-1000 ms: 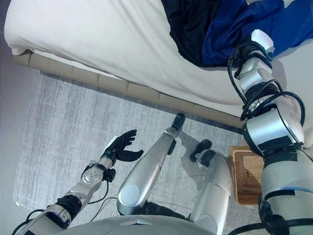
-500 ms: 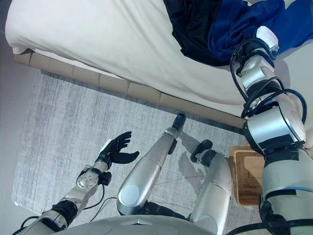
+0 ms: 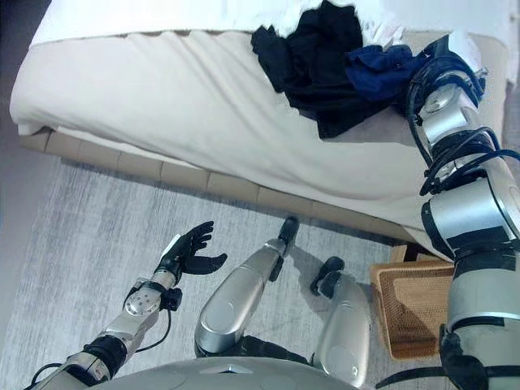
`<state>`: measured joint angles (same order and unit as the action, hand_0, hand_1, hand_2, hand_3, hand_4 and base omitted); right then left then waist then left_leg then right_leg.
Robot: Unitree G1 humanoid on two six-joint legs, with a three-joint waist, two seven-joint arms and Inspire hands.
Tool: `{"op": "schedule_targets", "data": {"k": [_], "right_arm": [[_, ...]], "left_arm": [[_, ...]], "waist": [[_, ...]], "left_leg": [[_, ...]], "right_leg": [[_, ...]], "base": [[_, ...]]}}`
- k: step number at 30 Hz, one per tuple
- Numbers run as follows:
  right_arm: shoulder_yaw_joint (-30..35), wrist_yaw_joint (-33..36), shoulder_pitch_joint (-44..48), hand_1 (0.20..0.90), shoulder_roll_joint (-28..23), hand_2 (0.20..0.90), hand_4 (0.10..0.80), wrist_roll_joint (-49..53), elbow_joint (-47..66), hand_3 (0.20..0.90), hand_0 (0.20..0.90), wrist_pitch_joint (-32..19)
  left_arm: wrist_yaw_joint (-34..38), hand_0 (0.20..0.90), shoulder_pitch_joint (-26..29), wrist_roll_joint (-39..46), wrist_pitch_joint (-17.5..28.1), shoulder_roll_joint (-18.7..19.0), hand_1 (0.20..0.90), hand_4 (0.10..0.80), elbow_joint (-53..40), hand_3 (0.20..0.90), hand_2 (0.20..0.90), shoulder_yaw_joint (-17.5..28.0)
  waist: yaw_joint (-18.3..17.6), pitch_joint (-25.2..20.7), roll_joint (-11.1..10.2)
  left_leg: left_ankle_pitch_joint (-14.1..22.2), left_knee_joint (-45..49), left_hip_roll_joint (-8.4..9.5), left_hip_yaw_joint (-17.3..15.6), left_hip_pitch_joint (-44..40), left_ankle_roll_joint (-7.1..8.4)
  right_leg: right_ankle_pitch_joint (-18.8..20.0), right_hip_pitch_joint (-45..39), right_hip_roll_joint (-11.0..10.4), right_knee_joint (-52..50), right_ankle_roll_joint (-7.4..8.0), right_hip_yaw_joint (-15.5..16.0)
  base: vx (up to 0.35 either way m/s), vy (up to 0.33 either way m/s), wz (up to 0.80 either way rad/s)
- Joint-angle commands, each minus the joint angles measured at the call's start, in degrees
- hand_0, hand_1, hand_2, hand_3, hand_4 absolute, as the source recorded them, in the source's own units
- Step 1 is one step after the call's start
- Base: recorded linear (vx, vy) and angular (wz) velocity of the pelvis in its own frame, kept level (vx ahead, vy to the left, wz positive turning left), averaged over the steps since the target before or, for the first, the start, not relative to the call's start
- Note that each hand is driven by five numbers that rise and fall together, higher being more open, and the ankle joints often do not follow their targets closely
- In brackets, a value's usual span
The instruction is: Pick up the clothes from the bed and place them into the basket
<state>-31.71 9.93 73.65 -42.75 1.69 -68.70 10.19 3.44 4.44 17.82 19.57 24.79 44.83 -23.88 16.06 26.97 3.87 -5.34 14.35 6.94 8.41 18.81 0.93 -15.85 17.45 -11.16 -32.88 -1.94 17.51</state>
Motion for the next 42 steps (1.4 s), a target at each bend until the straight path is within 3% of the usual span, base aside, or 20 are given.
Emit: {"op": "schedule_targets", "data": {"k": [1, 8, 13, 17, 23, 26, 30, 34, 37, 42], "right_arm": [[-1.9, 0.9, 0.1, 0.3, -8.2, 0.3, 0.1, 3.7, 8.3, 0.2, 0.3, -5.7], [3.1, -9.5, -4.8, 0.3, -8.0, 0.3, 0.1, 12.3, 10.5, 0.2, 0.3, -6.3], [9.6, -20.6, -8.4, 0.3, -6.0, 0.3, 0.1, 30.9, 9.9, 0.2, 0.3, -4.6], [16.8, -36.2, -12.2, 0.3, -2.4, 0.3, 0.1, 53.0, 10.0, 0.2, 0.3, 4.1], [21.5, -45.0, -14.6, 0.3, 1.9, 0.3, 0.1, 68.9, 13.0, 0.2, 0.3, 14.7], [20.9, -45.8, -15.1, 0.3, 4.7, 0.3, 0.1, 76.4, 18.0, 0.2, 0.3, 17.3], [17.6, -44.1, -16.0, 0.3, 8.8, 0.3, 0.1, 84.9, 27.9, 0.2, 0.3, 17.1], [15.9, -41.0, -15.9, 0.3, 12.5, 0.3, 0.1, 90.3, 35.4, 0.2, 0.3, 13.7], [15.2, -36.6, -15.2, 0.3, 14.8, 0.3, 0.1, 94.9, 41.3, 0.2, 0.3, 7.8], [18.6, -30.4, -14.6, 0.3, 14.4, 0.3, 0.1, 97.5, 40.1, 0.2, 0.3, 4.5]], "left_arm": [[1.4, 0.9, -3.0, -2.2, 1.1, 0.2, 0.9, 0.8, 1.3, 0.9, 0.9, 1.3], [1.8, 0.9, -3.3, -4.2, -1.1, -2.1, 0.9, 0.8, 4.3, 0.9, 0.9, 1.9], [1.3, 0.9, -3.3, -5.3, -1.5, -2.8, 0.9, 0.8, 5.6, 0.9, 0.9, 1.8], [0.4, 0.9, -3.2, -5.8, -2.4, -2.6, 0.9, 0.8, 6.7, 0.9, 0.9, 1.9], [-0.3, 0.9, -4.3, -6.2, -3.1, -1.1, 0.9, 0.8, 6.6, 0.9, 0.9, 1.4], [-0.7, 0.9, -5.1, -6.4, -2.9, -0.3, 0.9, 0.8, 6.4, 0.9, 0.9, 1.2], [-1.1, 0.9, -5.9, -6.9, -2.3, 0.0, 0.9, 0.8, 6.9, 0.9, 0.9, 1.5], [-1.5, 0.9, -6.0, -7.4, -2.0, -0.1, 0.9, 0.8, 7.9, 0.9, 0.9, 1.6], [-1.6, 0.9, -5.4, -7.4, -1.5, -0.8, 0.9, 0.8, 10.0, 0.9, 0.9, 1.5], [-2.0, 0.9, -5.1, -8.5, -1.6, -1.3, 0.9, 0.8, 12.0, 0.9, 0.9, 2.0]], "waist": [[-1.0, -7.7, -3.1], [-2.9, -13.5, -5.6], [-3.0, -14.9, -6.2], [-3.1, -16.8, -6.6], [-2.5, -19.3, -7.0], [-2.3, -20.5, -7.2], [-2.1, -21.7, -7.6], [-2.0, -22.3, -7.7], [-2.1, -22.8, -7.8], [-2.0, -23.9, -7.9]], "left_leg": [[8.2, 6.7, -0.82, -1.7, -2.7, -1.27], [8.1, -0.2, -1.82, -2.4, -10.5, -1.4], [8.3, -2.5, -2.18, -2.4, -13.1, -1.52], [7.1, -5.8, -2.39, -1.9, -14.9, -1.48], [5.8, -9.5, -2.33, -1.2, -16.9, -1.43], [5.3, -10.7, -2.04, -0.7, -17.6, -1.53], [5.0, -11.6, -1.79, -0.2, -18.4, -1.54], [4.7, -12.2, -1.66, 0.0, -18.8, -1.59], [4.7, -12.7, -1.54, 0.1, -19.3, -1.73], [4.8, -13.5, -1.4, 0.3, -20.0, -1.95]], "right_leg": [[8.0, -8.7, 4.3, 11.9, -0.21, 0.5], [9.9, -15.8, 5.7, 20.0, 0.2, -0.8], [10.4, -17.7, 6.4, 21.6, 0.21, -1.3], [11.4, -18.9, 6.8, 23.8, 0.56, -1.0], [12.2, -20.1, 7.4, 25.9, 1.29, -0.9], [12.6, -20.4, 7.5, 26.5, 1.65, -0.9], [13.0, -20.8, 7.6, 27.1, 1.97, -0.8], [13.3, -21.2, 7.7, 27.5, 2.25, -0.7], [13.5, -21.5, 7.8, 28.0, 2.44, -0.8], [13.7, -22.0, 7.7, 28.5, 2.82, -0.3]], "base": [[0.156, 0.025, 0.0], [0.136, 0.013, -0.11], [0.052, -0.018, 0.01], [0.052, -0.024, -0.04], [0.037, -0.021, 0.0], [0.028, -0.024, 0.05], [0.024, -0.011, 0.05], [0.01, -0.003, 0.04], [0.018, 0.005, 0.04], [0.044, 0.002, 0.02]]}}
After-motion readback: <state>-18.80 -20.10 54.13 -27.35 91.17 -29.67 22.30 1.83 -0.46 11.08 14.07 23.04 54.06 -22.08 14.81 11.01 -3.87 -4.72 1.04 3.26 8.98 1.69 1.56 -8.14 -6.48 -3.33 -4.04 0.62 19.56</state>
